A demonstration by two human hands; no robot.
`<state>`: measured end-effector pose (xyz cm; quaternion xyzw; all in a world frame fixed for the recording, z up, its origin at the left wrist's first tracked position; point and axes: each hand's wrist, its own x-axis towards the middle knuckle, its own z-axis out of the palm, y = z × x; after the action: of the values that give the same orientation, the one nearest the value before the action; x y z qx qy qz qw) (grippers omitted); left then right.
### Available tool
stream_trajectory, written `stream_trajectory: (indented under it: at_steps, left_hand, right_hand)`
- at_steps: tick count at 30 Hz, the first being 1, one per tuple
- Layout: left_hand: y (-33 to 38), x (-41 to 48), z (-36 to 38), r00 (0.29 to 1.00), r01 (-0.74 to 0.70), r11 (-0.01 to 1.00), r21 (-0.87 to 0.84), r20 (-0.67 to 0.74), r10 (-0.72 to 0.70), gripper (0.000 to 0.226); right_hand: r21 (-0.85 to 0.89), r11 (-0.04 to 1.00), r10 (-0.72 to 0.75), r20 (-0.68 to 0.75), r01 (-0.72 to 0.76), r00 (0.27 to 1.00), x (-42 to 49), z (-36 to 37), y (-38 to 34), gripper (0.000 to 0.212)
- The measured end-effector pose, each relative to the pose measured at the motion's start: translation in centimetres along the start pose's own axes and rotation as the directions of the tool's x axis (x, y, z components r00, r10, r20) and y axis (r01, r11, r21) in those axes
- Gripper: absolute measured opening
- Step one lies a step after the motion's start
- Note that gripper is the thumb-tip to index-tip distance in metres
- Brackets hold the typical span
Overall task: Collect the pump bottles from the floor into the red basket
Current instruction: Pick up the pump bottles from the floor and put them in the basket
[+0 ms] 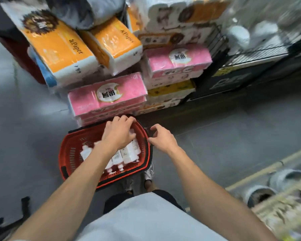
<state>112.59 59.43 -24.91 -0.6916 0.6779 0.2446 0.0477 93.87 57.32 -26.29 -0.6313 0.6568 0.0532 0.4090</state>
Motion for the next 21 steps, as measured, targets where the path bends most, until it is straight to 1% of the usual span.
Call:
stream_trajectory:
  at_steps: [4, 8, 11, 13, 17, 21]
  left_hand:
    - [5.0, -0.9, -1.0, 0.992, -0.121, 0.991, 0.059, 0.027, 0.119, 0.060]
    - [13.3, 0.0, -2.3, 0.960, -0.281, 0.957, 0.079, 0.044, 0.278, 0.063]
    - [21.5, 0.9, -2.8, 0.906, -0.423, 0.902, 0.085, 0.033, 0.421, 0.065]
    - [27.3, 1.4, -2.7, 0.864, -0.502, 0.859, 0.099, 0.024, 0.503, 0.065]
    - [38.6, 2.6, -2.4, 0.757, -0.648, 0.745, 0.156, 0.022, 0.653, 0.068]
    - [45.5, 3.7, -2.1, 0.695, -0.707, 0.676, 0.206, 0.030, 0.718, 0.069]
  right_hand:
    - [0.117, 0.989, 0.107, -0.105, -0.095, 0.989, -3.9, -4.5, 5.3, 0.047]
    - [0.309, 0.937, 0.248, -0.262, -0.162, 0.933, -7.7, -10.0, 12.6, 0.042]
    - [0.470, 0.867, 0.370, -0.380, -0.167, 0.848, -10.6, -12.9, 18.4, 0.039]
    - [0.541, 0.824, 0.442, -0.426, -0.169, 0.790, -12.6, -14.7, 22.0, 0.038]
    - [0.602, 0.775, 0.543, -0.476, -0.194, 0.692, -16.3, -18.9, 29.6, 0.040]
    - [0.610, 0.763, 0.582, -0.504, -0.214, 0.638, -18.4, -22.2, 34.3, 0.041]
